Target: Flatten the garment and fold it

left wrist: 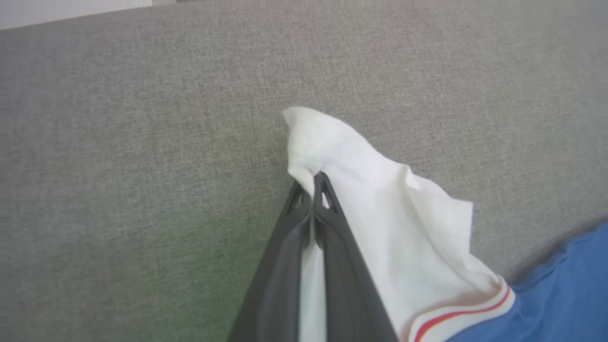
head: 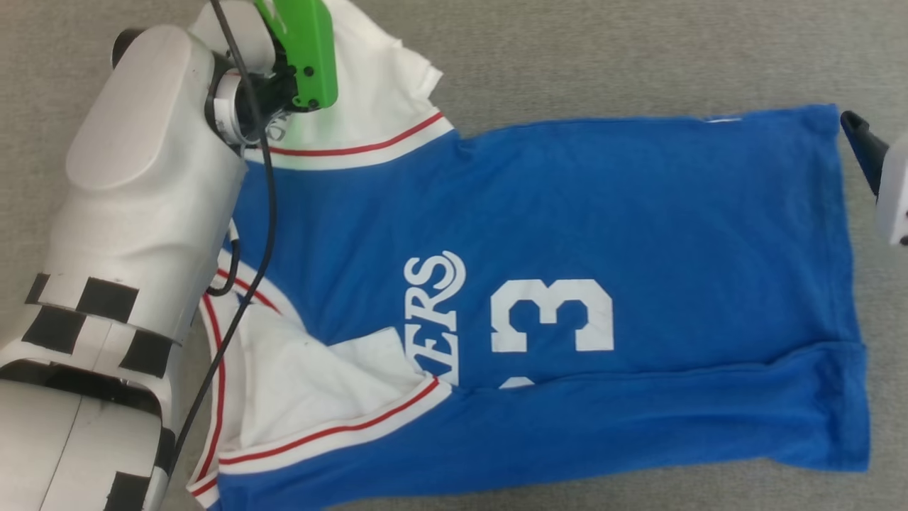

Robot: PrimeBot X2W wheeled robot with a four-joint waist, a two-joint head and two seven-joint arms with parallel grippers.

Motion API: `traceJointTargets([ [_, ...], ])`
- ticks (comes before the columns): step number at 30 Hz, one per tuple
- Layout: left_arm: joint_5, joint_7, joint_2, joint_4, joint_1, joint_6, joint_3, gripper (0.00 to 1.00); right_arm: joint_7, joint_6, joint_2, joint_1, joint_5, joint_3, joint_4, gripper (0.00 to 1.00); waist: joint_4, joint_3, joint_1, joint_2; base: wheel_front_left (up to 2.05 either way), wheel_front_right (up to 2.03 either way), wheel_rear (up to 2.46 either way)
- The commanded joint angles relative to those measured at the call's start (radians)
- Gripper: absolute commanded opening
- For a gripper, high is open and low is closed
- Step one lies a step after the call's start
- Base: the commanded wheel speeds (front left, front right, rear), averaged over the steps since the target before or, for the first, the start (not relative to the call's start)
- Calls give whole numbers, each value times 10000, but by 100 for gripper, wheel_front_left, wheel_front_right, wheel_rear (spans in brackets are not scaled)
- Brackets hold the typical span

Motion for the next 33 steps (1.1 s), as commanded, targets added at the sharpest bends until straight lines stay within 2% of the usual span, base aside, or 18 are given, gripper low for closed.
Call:
traceJointTargets([
  [1,-49,-85,-21,-147,76,-37,16,0,247,-15,-109,-272,-59,145,68,100,252,152,-1,0,0,0,0],
  [6,-80,-115,-30,-746,174,-57,-39,0,1303,-15,-552,-618,-11,742,503,100,627,341,-1,0,0,0,0],
  [13,-150,-284,-57,-1456,373,-81,-66,0,1829,-15,-725,-368,243,1086,893,100,909,504,-1,0,0,0,0],
  [14,-165,-312,-56,-1527,403,-87,-61,0,1883,-15,-720,-322,263,1077,913,87,920,502,-1,0,0,0,0],
  [15,-203,-354,-63,-1610,443,-93,-39,0,1842,-15,-707,-298,301,1053,879,14,932,495,-1,0,0,0,0],
  [16,-227,-365,-57,-1665,480,-100,-34,0,1782,-15,-690,-277,316,1012,857,0,935,478,-1,0,0,0,0],
  [20,-392,-479,-51,-1801,658,-138,63,0,1546,-15,-630,-218,385,841,795,0,917,245,-1,0,0,0,0],
  [25,-816,-686,-168,-2118,911,-209,342,0,648,-15,-498,-2,456,316,633,0,1028,-359,-1,0,0,0,0],
  [33,-1314,-956,40,-3211,1936,-390,610,0,-461,-15,-252,1260,609,-499,520,0,1215,-1876,-1,0,0,0,0],
])
